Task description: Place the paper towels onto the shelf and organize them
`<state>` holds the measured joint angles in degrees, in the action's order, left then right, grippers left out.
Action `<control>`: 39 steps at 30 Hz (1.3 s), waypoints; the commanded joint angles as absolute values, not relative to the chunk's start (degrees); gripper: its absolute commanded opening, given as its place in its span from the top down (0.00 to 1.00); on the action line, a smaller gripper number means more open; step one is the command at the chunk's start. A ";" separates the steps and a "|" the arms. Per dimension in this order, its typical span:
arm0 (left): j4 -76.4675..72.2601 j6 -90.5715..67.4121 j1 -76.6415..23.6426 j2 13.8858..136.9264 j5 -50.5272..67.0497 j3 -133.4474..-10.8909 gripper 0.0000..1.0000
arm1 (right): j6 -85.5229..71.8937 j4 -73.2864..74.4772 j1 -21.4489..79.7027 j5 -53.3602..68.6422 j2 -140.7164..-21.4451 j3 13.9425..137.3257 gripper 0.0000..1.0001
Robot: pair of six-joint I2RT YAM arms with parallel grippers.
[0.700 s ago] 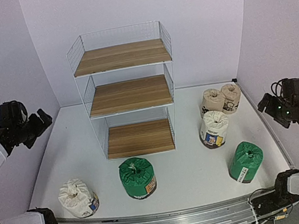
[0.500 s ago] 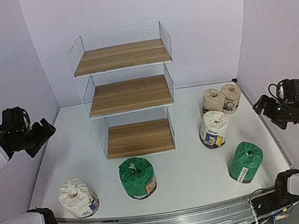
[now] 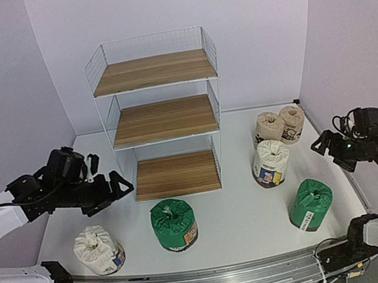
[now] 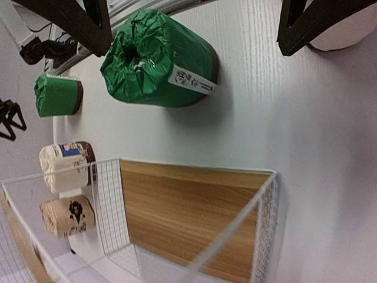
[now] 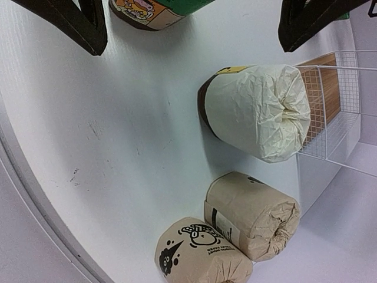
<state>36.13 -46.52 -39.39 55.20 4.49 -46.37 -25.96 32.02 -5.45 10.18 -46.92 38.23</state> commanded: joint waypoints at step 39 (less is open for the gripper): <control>29.66 -68.56 -63.90 80.41 -6.98 -50.16 0.27 | -25.40 32.17 -5.36 10.68 -45.30 37.09 0.02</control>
<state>30.94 -67.97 -63.81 78.71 -6.02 -49.78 -25.95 32.25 -5.45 10.72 -46.31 37.51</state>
